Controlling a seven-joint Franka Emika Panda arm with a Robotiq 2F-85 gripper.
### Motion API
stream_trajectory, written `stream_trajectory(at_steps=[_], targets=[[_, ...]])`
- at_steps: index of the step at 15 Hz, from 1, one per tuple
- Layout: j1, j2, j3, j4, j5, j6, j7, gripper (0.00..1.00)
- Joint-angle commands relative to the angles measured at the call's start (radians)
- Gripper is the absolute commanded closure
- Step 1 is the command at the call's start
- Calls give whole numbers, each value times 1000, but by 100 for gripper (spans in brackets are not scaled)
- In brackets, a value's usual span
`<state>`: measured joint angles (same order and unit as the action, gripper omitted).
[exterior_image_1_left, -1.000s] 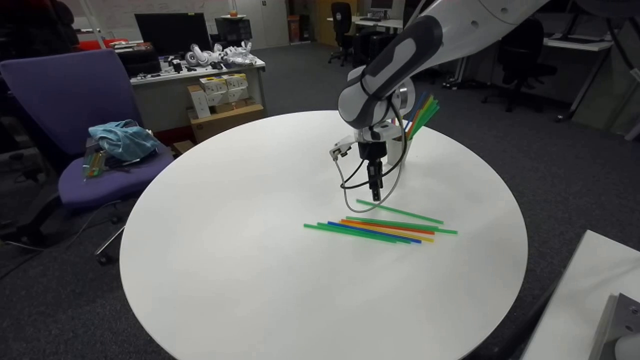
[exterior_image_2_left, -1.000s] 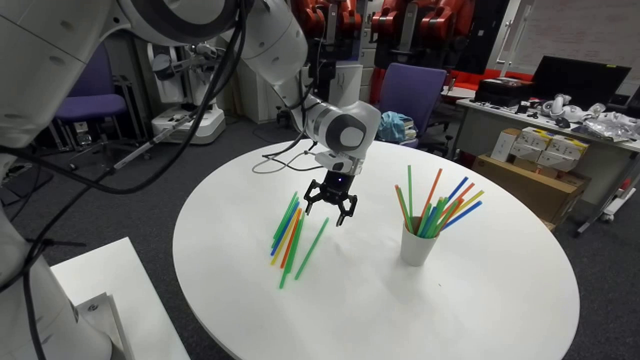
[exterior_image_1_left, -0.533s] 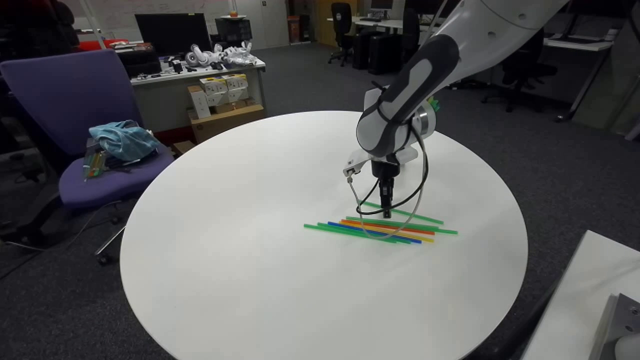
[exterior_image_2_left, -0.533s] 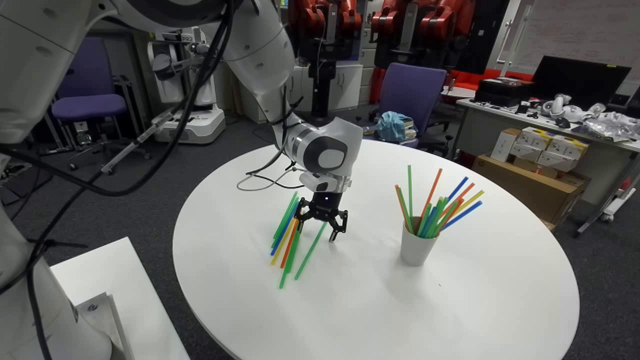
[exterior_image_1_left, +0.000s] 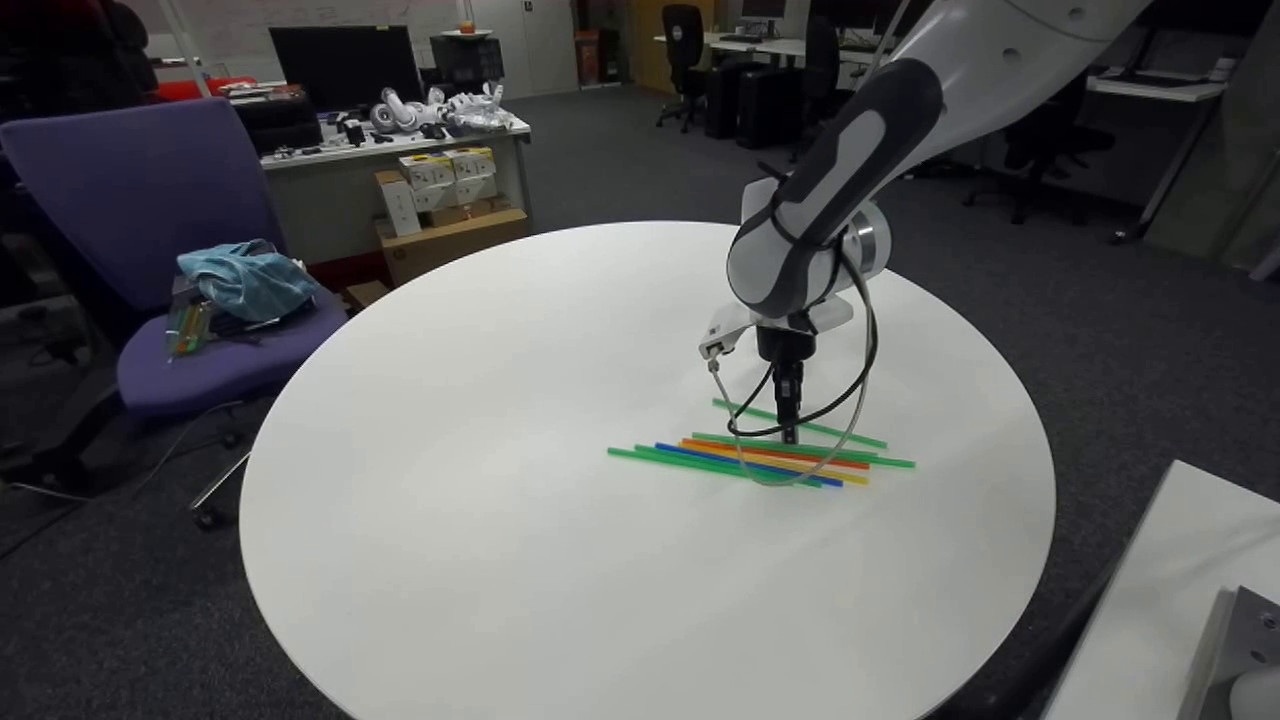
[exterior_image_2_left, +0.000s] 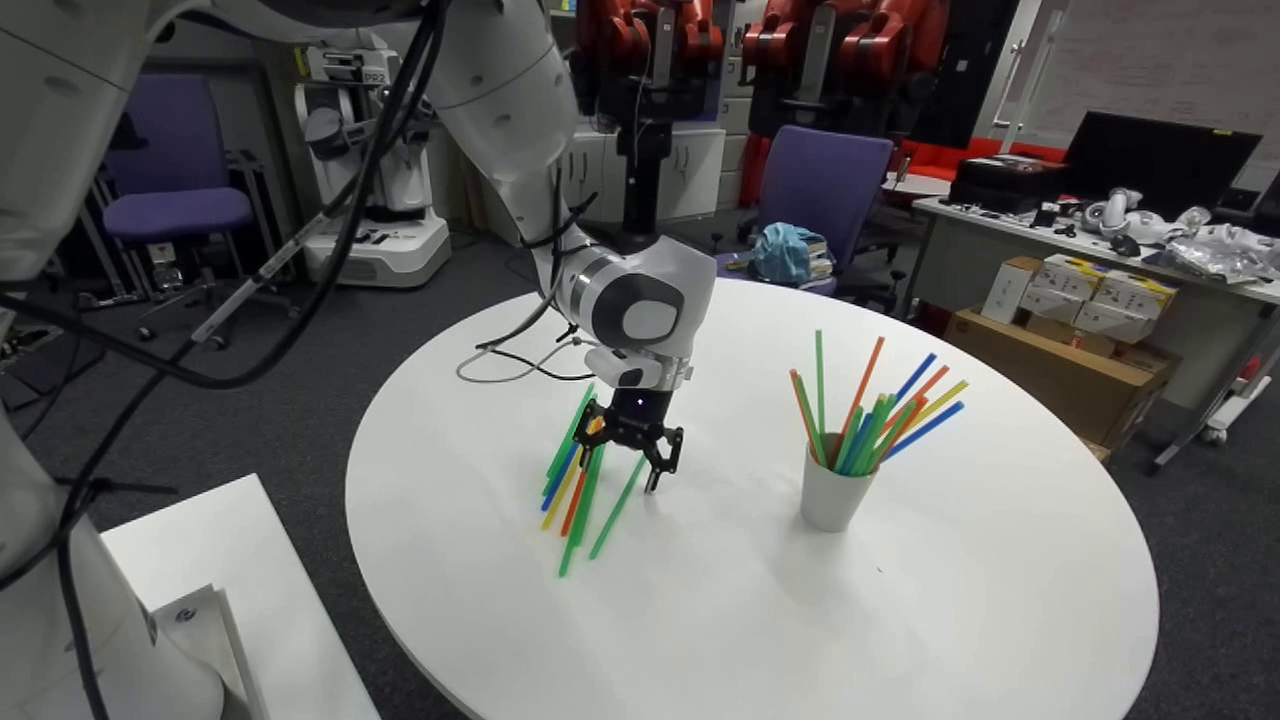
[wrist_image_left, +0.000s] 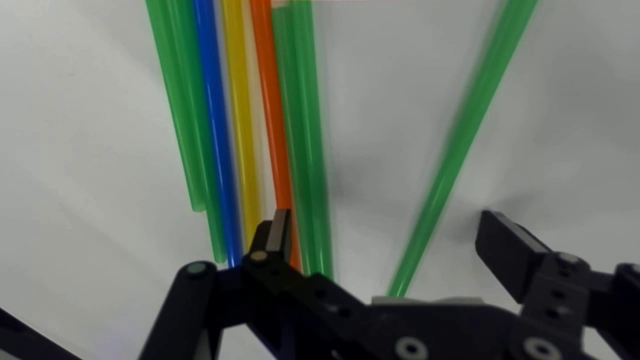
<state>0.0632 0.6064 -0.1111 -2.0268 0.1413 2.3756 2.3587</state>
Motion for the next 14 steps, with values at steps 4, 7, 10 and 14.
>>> stream_trajectory(at_steps=[4,7,10,14], targets=[[-33,-55,32,-35,60,-69,-82,0],[-42,-54,39,-27,85,-108,-110,0],[-42,-49,42,-17,110,-155,-130,0],[-24,-49,47,-22,120,-194,-125,0]])
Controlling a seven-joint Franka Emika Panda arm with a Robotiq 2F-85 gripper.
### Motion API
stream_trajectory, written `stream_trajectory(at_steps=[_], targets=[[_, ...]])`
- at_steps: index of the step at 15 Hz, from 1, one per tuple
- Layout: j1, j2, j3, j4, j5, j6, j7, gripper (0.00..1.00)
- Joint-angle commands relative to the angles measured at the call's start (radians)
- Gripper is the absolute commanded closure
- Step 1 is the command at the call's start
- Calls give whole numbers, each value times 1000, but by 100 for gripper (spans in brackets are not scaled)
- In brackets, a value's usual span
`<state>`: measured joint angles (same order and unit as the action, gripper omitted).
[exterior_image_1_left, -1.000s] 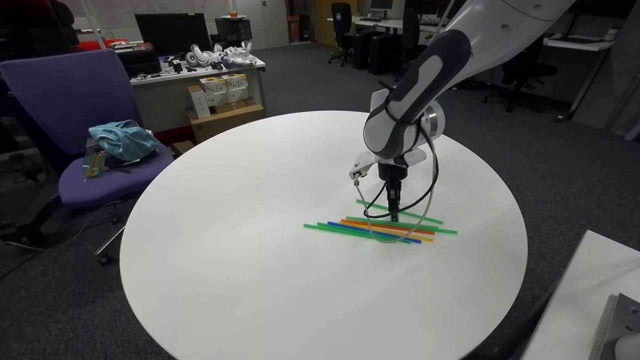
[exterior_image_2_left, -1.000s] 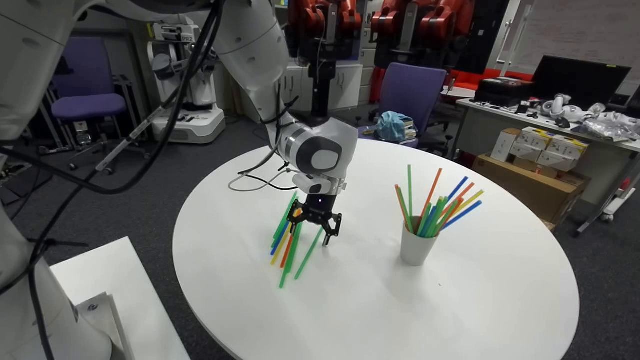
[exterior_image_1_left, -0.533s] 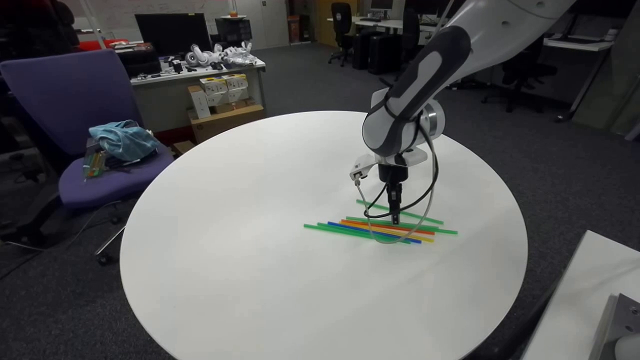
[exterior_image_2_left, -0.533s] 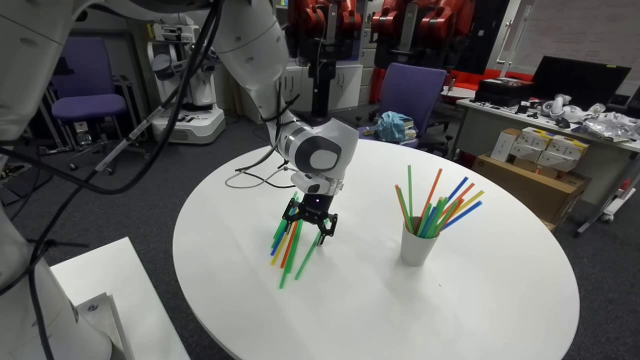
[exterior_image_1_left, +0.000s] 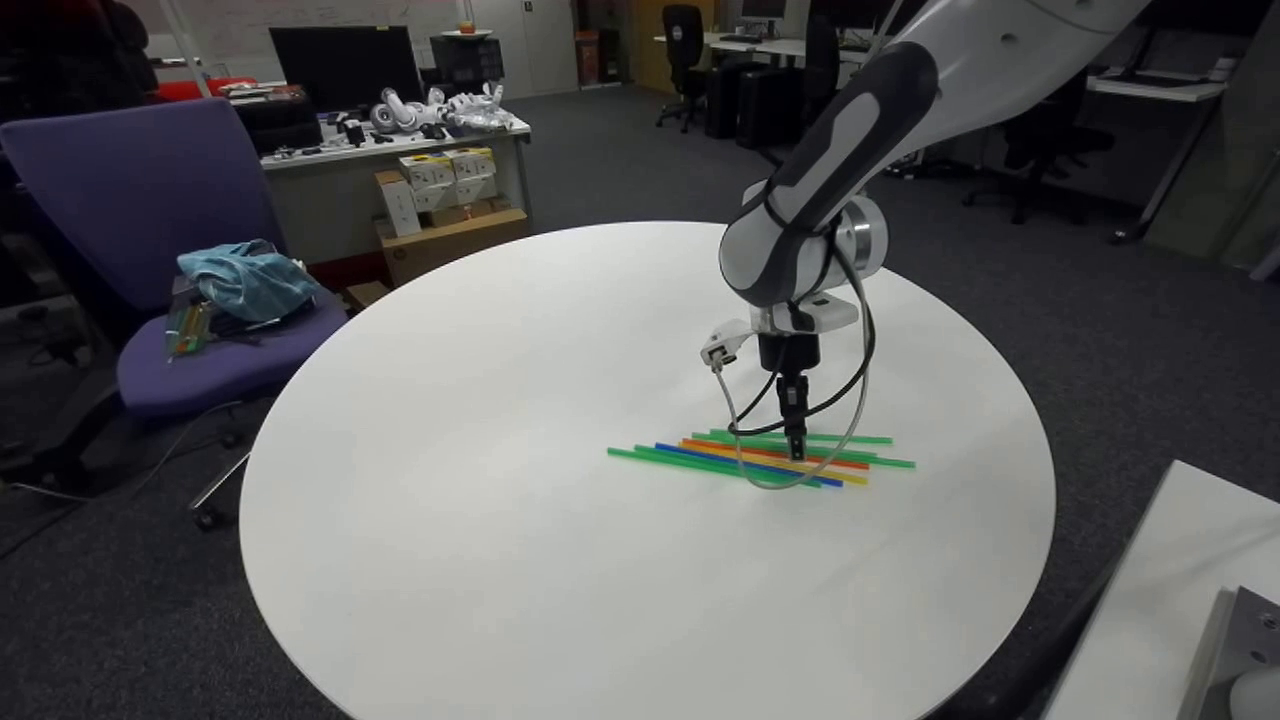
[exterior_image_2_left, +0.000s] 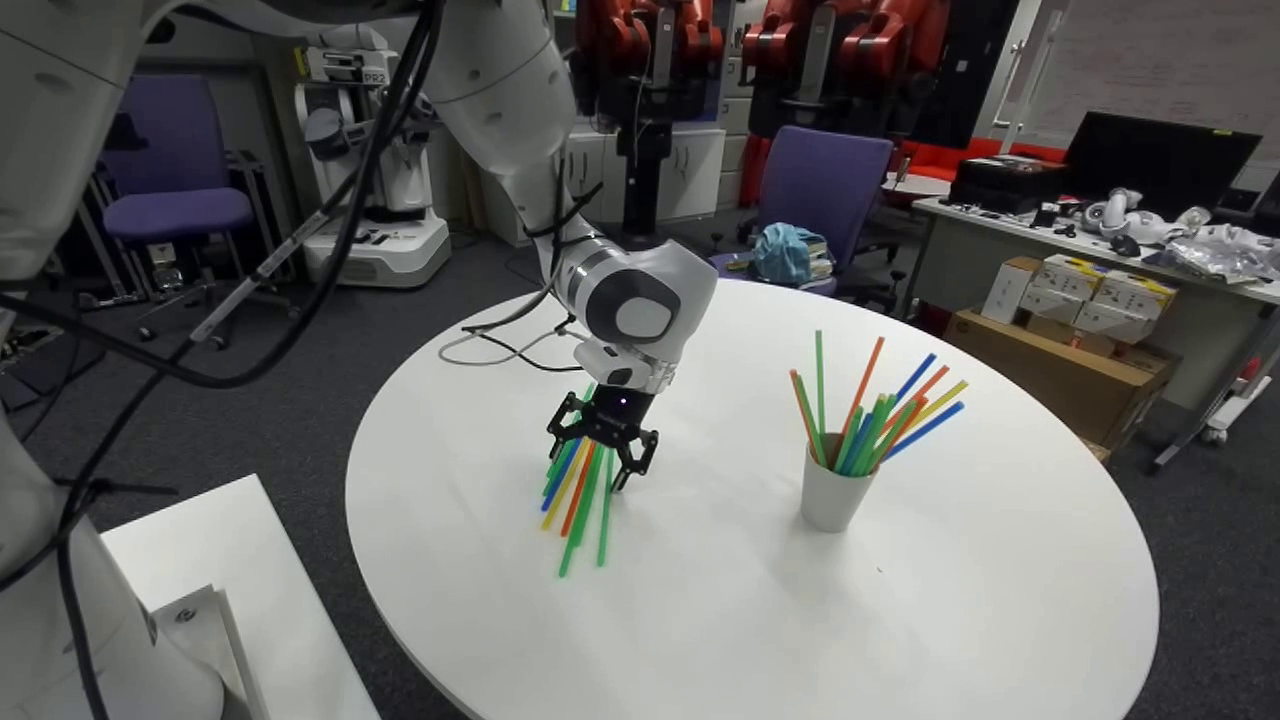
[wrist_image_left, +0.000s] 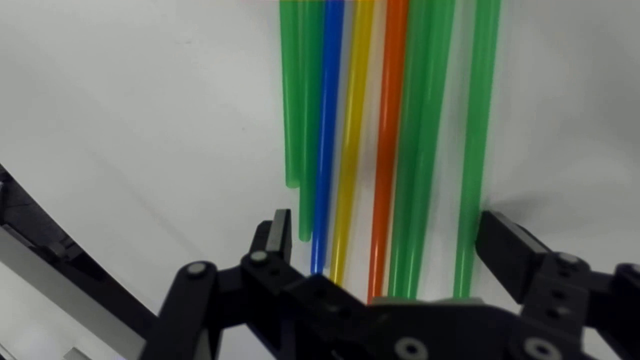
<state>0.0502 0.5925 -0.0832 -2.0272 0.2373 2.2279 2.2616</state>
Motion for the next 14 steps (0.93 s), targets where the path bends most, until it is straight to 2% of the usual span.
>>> stream_trajectory(at_steps=[1,9,10,12,14], targets=[[-7,-35,21,-23,22,-56,-25,0],[-5,-35,29,-21,24,-70,-16,0],[-2,-37,23,-24,23,-50,-5,0],[26,-63,-16,-55,-2,88,71,0],[30,-94,-34,-65,-11,173,97,0]])
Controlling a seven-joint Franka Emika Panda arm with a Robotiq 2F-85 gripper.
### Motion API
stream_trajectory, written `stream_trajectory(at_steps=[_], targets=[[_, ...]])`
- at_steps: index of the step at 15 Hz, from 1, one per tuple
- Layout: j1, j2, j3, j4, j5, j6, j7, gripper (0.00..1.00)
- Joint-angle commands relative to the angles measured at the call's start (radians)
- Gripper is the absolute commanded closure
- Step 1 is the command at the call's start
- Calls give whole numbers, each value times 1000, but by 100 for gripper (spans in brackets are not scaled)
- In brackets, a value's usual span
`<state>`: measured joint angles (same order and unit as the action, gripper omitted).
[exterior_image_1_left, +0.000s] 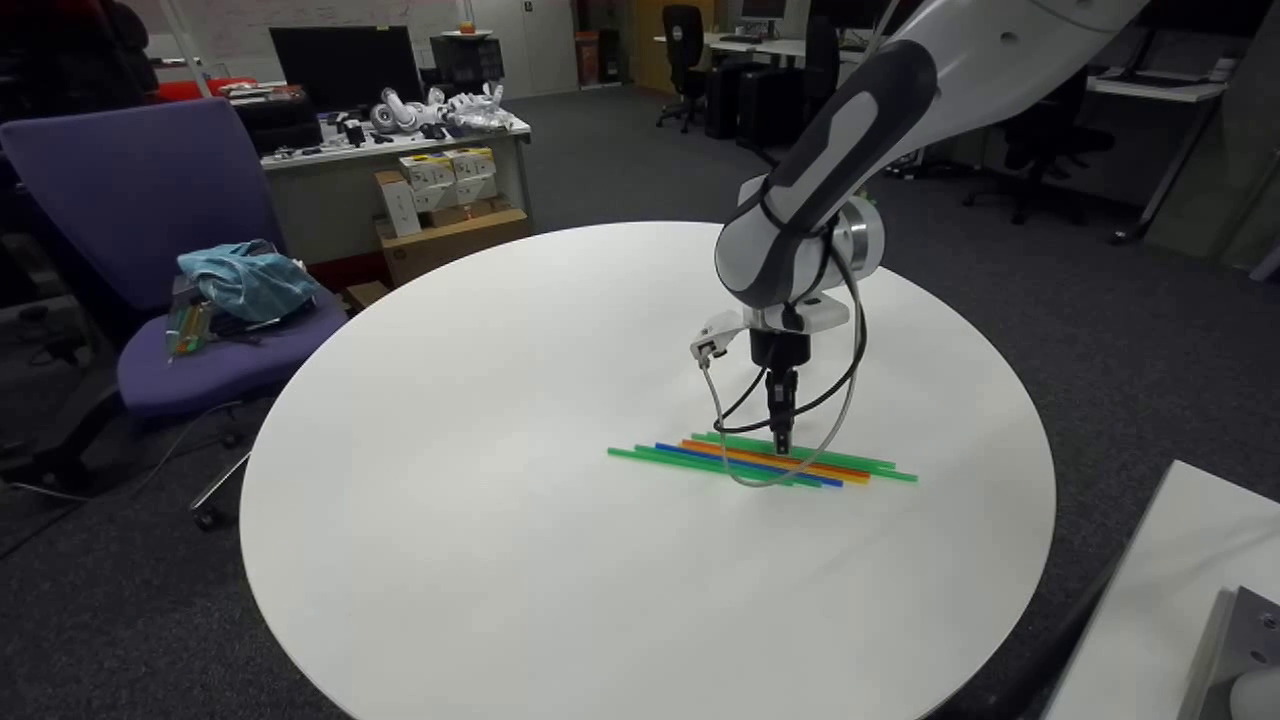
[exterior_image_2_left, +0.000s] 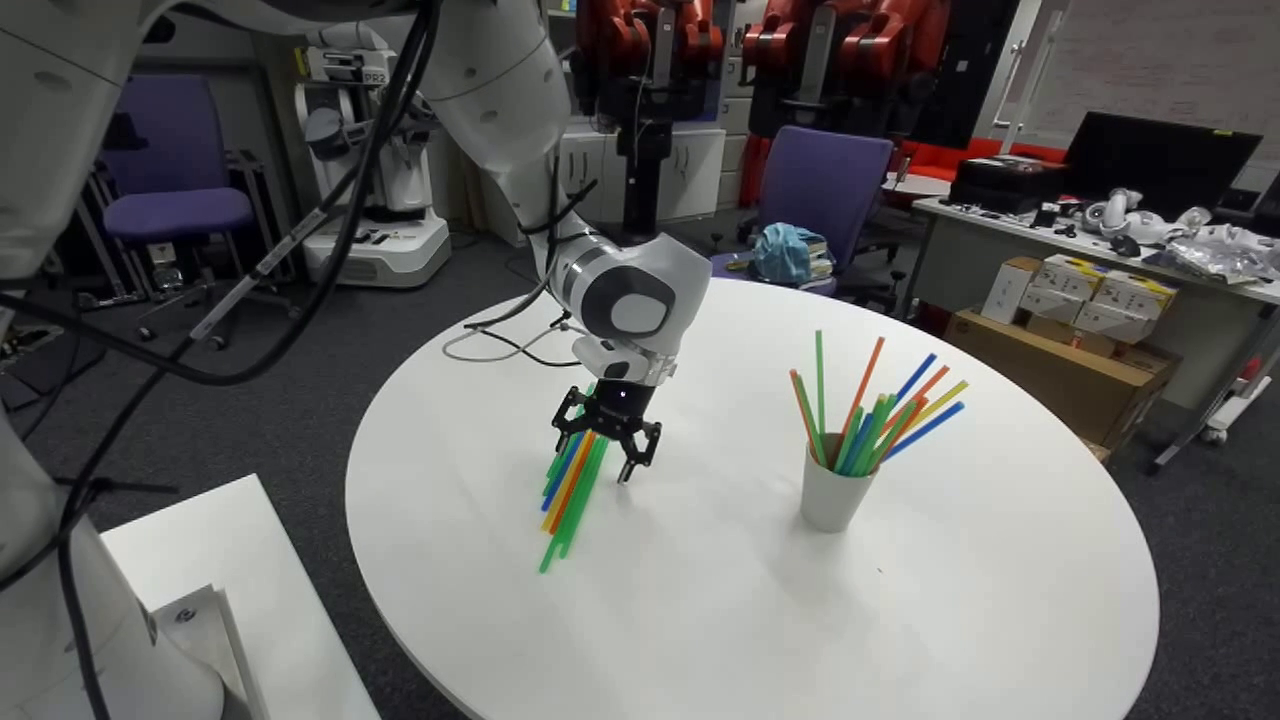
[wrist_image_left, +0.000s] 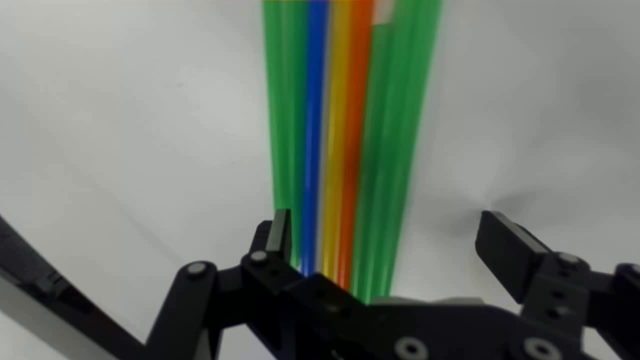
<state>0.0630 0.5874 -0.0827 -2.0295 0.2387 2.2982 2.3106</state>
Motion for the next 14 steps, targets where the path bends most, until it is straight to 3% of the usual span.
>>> stream_trajectory(at_steps=[1,6,11,12,14], targets=[[24,-108,-47,-65,-25,143,60,0],[75,-175,-113,-40,-144,329,149,0],[211,-171,-257,1,-433,508,373,0],[321,-131,-396,30,-335,548,289,0],[425,-77,-527,47,-296,636,298,0]])
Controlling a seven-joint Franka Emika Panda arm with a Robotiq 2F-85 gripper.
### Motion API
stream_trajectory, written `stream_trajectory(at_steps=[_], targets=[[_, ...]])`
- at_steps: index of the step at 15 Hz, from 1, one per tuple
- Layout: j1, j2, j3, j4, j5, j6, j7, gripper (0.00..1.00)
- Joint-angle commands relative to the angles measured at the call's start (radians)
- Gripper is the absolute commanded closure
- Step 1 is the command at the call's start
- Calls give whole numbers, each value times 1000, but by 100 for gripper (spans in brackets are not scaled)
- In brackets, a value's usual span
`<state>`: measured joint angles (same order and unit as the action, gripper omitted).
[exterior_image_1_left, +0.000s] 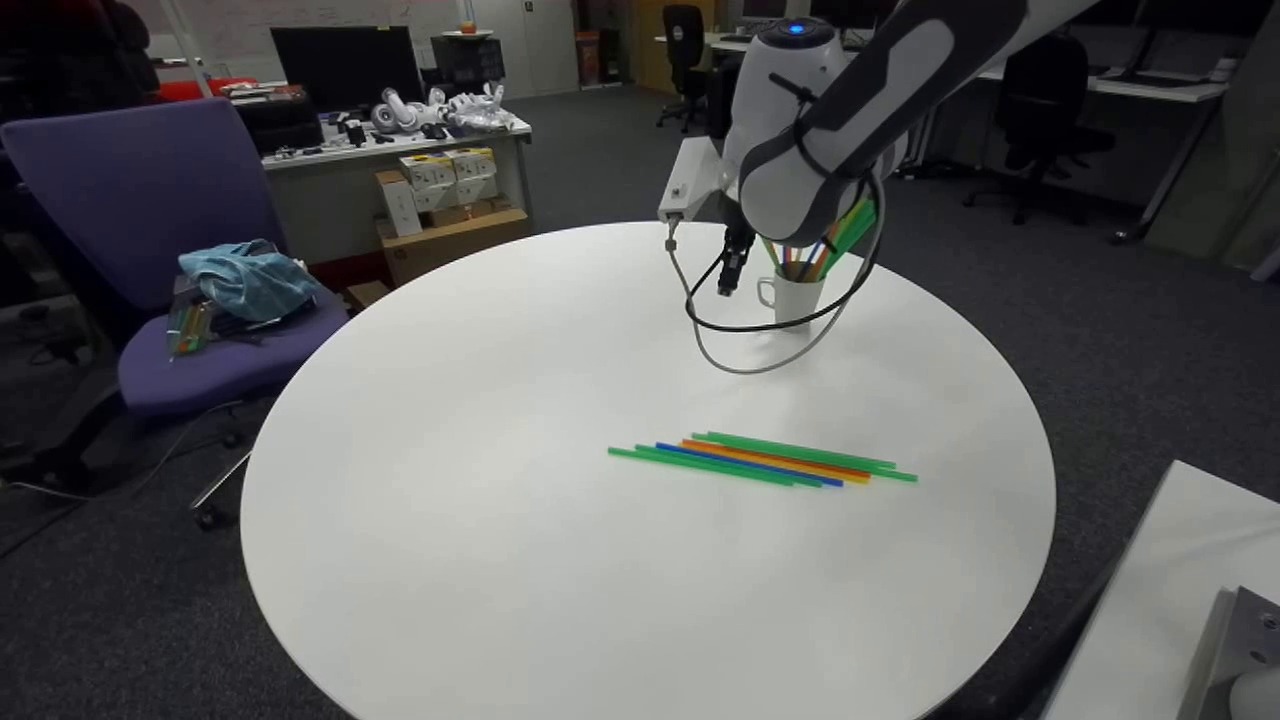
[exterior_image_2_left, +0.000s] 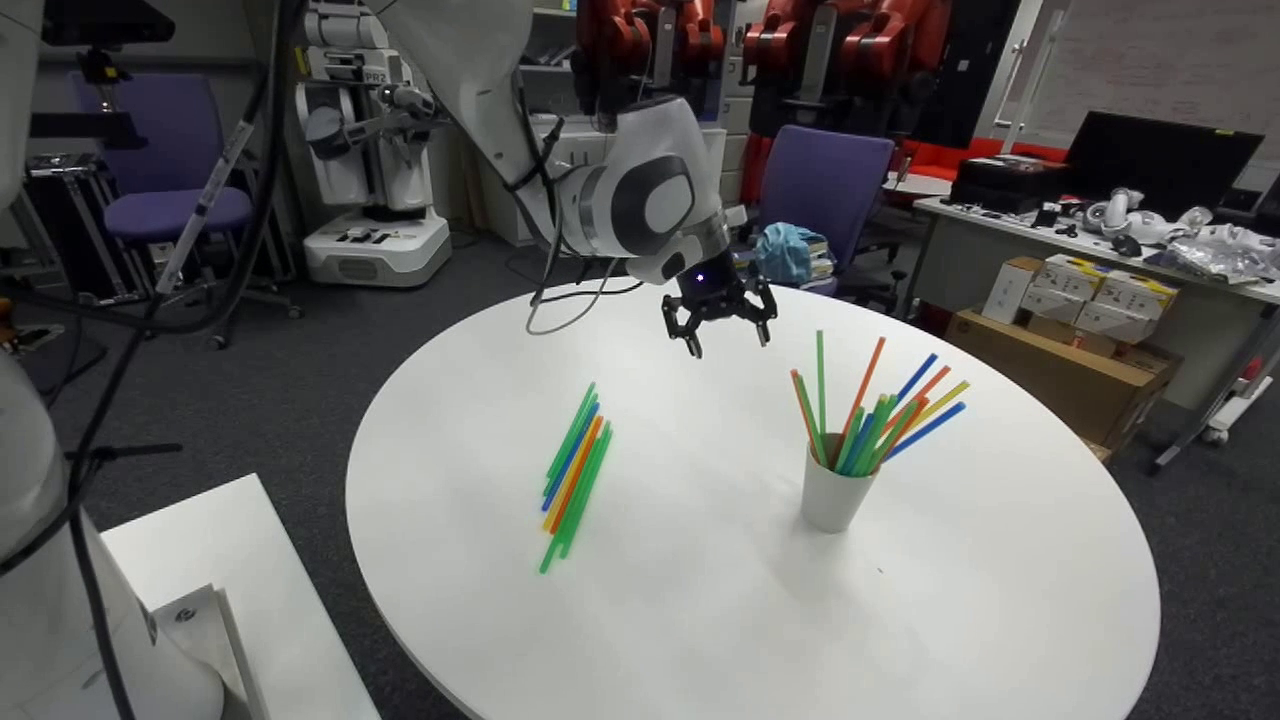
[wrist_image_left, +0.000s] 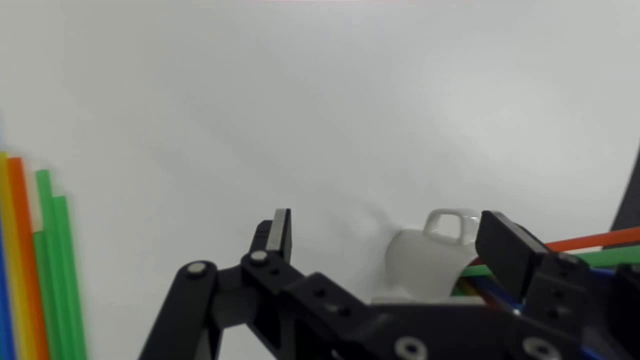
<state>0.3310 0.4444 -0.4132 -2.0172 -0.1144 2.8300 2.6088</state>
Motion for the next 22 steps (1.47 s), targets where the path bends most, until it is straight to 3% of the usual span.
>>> stream_trajectory(at_steps=[1,4,9,11,16,22], targets=[[226,102,-276,41,104,150,0,0],[429,226,-491,18,344,268,-7,0],[586,453,-641,13,792,291,-1,0],[603,538,-666,28,929,252,-1,0],[617,679,-707,46,1123,204,-10,0],[591,638,-667,70,1147,243,-7,0]])
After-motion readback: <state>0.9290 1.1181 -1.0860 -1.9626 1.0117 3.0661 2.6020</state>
